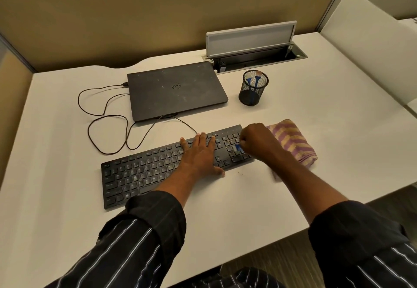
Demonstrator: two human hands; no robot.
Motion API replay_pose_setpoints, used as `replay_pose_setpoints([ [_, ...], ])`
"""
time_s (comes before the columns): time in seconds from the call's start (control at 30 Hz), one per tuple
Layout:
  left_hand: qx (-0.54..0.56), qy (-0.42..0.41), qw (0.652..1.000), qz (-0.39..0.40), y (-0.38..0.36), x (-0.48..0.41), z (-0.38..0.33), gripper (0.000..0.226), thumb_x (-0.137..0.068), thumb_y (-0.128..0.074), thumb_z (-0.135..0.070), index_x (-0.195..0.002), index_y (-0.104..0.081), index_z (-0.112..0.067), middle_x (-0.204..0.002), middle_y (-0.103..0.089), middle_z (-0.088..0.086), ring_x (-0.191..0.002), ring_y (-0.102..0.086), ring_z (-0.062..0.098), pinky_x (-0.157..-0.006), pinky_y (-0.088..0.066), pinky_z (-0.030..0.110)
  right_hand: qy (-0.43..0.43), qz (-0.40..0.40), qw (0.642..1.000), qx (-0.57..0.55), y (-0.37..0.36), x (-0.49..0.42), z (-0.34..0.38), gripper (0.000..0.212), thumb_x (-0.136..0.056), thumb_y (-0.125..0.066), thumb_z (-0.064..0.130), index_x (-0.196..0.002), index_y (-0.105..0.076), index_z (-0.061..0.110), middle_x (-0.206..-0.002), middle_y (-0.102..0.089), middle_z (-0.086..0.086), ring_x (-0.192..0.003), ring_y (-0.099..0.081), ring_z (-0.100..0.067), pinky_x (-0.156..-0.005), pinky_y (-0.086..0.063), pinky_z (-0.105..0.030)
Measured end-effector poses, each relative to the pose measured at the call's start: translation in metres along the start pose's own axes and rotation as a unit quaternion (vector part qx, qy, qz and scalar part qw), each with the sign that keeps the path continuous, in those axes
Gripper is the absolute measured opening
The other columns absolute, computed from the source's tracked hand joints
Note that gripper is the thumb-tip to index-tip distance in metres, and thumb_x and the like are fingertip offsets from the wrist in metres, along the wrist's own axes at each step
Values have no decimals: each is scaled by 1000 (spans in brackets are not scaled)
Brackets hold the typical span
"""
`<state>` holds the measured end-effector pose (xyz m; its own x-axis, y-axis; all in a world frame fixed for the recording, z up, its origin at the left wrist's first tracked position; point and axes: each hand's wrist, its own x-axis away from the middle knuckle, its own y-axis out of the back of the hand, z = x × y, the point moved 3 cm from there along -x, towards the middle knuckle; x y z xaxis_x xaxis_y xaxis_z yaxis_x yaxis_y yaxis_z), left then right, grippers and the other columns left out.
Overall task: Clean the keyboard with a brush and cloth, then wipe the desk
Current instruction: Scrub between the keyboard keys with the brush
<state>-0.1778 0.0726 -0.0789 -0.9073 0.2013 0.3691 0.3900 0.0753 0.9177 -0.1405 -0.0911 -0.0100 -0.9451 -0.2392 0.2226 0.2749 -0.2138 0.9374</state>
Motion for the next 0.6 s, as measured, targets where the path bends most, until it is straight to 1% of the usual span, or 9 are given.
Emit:
replay_pose_setpoints([
  [0.03,-3,0,1000,-1,0,0,0,121,-76,-65,-76,-160,1,-19,-167,2,15,-154,3,33,-116,1,72,16,4,1000,-3,0,-1,5,17,-90,-61,12,-97,-75,5,-91,-71,-13,-73,-61,-19,-64,-44,-26],
  [0.1,-6,1,1000,-2,1,-1,-1,122,-76,-66,-76,-161,1,-19,-167,1,15,-154,2,34,-115,2,72,45,24,999,5,-5,-2,13,18,-90,-62,13,-100,-75,7,-94,-72,-12,-77,-63,-19,-68,-50,-28],
  [0.17,-4,2,1000,-5,2,0,-1,122,-75,-66,-76,-160,1,-20,-167,1,15,-154,2,33,-115,3,72,45,38,998,31,-9,-2,13,20,-89,-66,16,-104,-73,6,-98,-71,-12,-81,-64,-21,-73,-52,-29],
  [0.23,-5,1,1000,-6,2,0,-1,122,-76,-65,-76,-160,1,-19,-167,0,15,-154,2,33,-115,2,72,24,30,998,39,-8,-2,5,24,-88,-69,17,-108,-71,4,-101,-70,-14,-81,-63,-21,-73,-51,-28],
  [0.3,-4,1,1000,-8,2,0,-1,121,-76,-65,-76,-160,0,-19,-167,0,15,-154,1,33,-115,2,72,20,8,999,44,-2,-1,-1,23,-89,-68,16,-108,-71,3,-101,-69,-14,-80,-61,-20,-68,-47,-26],
  [0.37,-5,2,1000,-7,2,0,-1,122,-75,-65,-76,-160,0,-19,-167,0,15,-155,1,33,-116,1,72,40,-5,999,30,1,-1,2,19,-91,-63,14,-104,-73,4,-97,-69,-14,-76,-57,-18,-65,-41,-25],
  [0.4,-6,3,1000,-7,2,0,-1,122,-75,-66,-76,-160,0,-19,-167,0,15,-155,1,33,-115,1,72,55,-4,998,16,0,-1,6,18,-92,-61,13,-101,-74,5,-96,-70,-13,-75,-58,-17,-65,-42,-26],
  [0.5,-10,4,1000,-8,2,0,-2,122,-75,-65,-77,-160,1,-19,-168,0,14,-155,1,33,-115,0,72,93,17,996,-3,-8,0,22,20,-92,-59,12,-103,-75,7,-99,-71,-12,-82,-64,-20,-72,-50,-26],
  [0.6,-8,3,1000,-10,2,0,-1,122,-75,-65,-77,-160,0,-19,-167,-1,15,-155,0,33,-115,0,72,73,25,996,34,-18,-1,18,20,-92,-63,16,-108,-72,6,-103,-69,-13,-85,-64,-19,-74,-45,-23],
])
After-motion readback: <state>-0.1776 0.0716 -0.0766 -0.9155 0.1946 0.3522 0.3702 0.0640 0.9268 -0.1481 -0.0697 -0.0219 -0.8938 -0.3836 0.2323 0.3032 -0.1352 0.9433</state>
